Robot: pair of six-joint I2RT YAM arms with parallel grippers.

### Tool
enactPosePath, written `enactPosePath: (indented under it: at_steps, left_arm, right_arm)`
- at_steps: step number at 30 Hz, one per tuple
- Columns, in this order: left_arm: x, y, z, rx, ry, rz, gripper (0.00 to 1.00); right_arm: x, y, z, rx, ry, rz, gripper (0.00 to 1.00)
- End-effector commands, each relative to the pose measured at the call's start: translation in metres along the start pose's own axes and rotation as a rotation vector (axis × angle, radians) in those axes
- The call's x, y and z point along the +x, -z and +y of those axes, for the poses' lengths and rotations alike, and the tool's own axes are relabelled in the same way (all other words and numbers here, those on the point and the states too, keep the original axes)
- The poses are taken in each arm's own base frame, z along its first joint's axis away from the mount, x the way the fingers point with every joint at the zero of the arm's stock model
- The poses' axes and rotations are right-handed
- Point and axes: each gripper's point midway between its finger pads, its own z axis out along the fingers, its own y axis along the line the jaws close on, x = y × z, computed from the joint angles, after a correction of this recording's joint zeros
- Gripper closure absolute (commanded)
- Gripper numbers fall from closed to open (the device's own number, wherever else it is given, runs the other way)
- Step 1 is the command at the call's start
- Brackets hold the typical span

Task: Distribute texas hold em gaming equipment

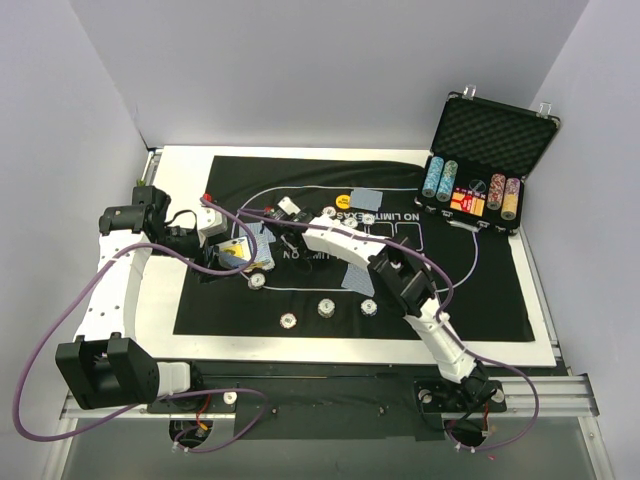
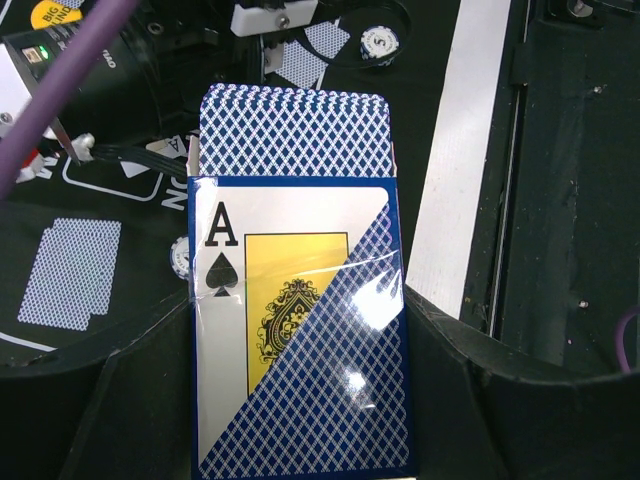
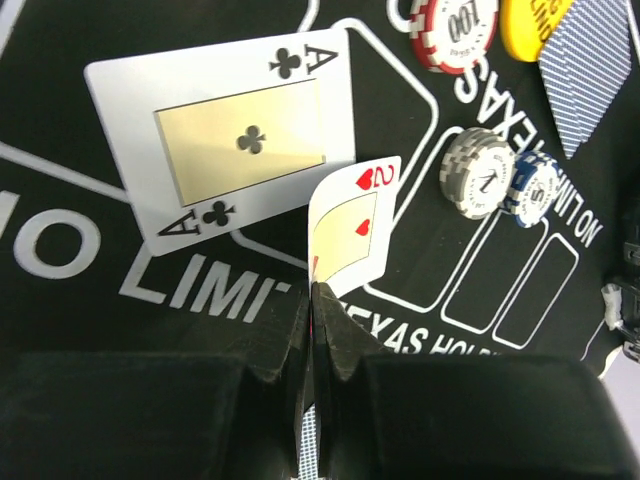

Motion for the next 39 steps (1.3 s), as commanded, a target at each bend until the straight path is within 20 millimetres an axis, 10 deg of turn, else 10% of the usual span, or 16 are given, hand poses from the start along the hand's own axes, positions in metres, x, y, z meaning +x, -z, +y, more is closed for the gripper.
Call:
enactPosePath:
  at_steps: [1, 11, 22, 28, 39]
  left_arm:
    - [-0.012, 0.008, -0.045, 0.094, 0.183, -0.028, 1.00]
    - [-0.013, 0.008, -0.045, 0.093, 0.182, -0.027, 1.00]
    - [-0.011, 0.008, -0.045, 0.091, 0.181, -0.018, 1.00]
    - [-0.011, 0.008, -0.044, 0.094, 0.181, -0.022, 1.00]
    - [-0.012, 0.008, -0.044, 0.094, 0.183, -0.027, 1.00]
  right_arm:
    - [0.005, 0.005, 0.009, -0.035, 0.028, 0.012, 1.00]
    - [0.007, 0.003, 0.028, -0.117, 0.010, 0.012, 0.59]
    - [-0.007, 0.046, -0.004, -0.322, -0.307, -0.068, 0.57]
    - [0.023, 0.055, -0.030, -0.296, -0.455, -0.084, 0.57]
    - [0.060, 0.033, -0.007, -0.308, -0.492, -0.046, 0.58]
